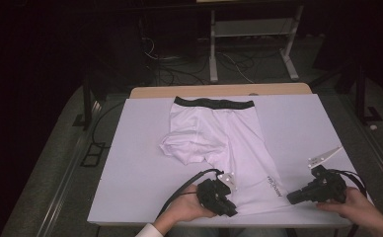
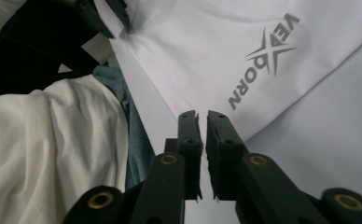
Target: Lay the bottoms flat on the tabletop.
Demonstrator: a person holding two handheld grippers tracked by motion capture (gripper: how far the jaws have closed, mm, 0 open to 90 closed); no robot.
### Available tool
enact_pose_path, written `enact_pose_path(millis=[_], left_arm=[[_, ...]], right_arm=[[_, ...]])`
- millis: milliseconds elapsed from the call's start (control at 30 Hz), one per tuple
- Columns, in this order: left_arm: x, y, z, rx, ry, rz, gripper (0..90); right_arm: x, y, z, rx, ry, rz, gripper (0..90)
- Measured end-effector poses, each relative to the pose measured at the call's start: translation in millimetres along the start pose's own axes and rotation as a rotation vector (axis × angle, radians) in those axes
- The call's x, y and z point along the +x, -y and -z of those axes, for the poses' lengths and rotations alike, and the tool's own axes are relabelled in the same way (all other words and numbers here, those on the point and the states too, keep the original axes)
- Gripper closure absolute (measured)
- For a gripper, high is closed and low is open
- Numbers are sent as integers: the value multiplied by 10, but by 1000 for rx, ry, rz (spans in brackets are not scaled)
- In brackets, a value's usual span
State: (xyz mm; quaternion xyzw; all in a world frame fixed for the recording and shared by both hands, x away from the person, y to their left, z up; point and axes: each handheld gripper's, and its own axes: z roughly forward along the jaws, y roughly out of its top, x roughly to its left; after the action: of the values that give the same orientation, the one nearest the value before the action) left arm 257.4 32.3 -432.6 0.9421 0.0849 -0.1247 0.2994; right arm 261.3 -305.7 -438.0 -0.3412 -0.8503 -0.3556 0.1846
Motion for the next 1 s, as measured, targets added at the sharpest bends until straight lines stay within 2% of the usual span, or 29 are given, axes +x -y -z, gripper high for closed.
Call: enact_pose_path(millis=[100,167,233,333,433,533,600,667,767,1000], left_arm=[[11,21,118,-40,-24,-6,610],[44,49,251,-105,-46,20,500],[81,79,375,-165,-47,52,430],[126,120,549,-224,-67,79,318],[183,147,724,-267,-109,107,238],[241,155,887,-307,-181,132,94],[278,169,978,-332,-211,146,0],[306,194,1073,-354,-248,157,0],[333,246,1199,-370,-287,163,0],[388,414,1442,-375,-359,173,0]], right_arm=[[32,-3,40,-42,39,20,747],[52,-17,66,-79,72,33,676],[75,-48,93,-116,106,36,616],[124,-120,135,-181,157,50,498],[164,-220,174,-233,192,58,385],[192,-358,204,-268,227,64,201],[218,-471,215,-289,256,72,100],[245,-572,211,-294,274,75,0],[283,-708,206,-316,293,87,0],[366,-988,145,-360,283,116,0]])
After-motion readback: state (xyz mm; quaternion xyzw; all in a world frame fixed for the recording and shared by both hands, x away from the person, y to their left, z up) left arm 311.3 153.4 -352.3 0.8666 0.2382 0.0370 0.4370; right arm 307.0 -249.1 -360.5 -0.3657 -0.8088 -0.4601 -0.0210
